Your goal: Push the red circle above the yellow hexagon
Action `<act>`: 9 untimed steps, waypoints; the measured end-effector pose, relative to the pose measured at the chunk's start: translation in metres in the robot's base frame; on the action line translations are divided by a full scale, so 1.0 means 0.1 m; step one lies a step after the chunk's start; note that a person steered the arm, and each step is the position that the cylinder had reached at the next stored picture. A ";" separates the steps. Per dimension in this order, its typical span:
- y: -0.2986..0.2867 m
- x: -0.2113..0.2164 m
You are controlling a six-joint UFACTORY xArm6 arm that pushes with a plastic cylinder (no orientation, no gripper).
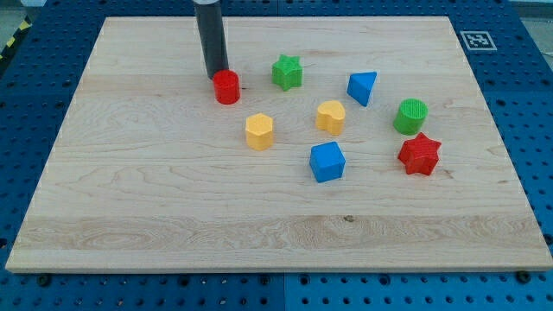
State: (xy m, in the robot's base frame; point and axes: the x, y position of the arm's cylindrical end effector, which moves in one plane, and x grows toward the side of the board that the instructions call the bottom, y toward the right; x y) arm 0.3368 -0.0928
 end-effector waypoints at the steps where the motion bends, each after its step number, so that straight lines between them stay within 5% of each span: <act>1: -0.21 0.04; 3: -0.67 0.20; 9: -0.19 0.49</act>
State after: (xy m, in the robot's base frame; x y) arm 0.3861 -0.1123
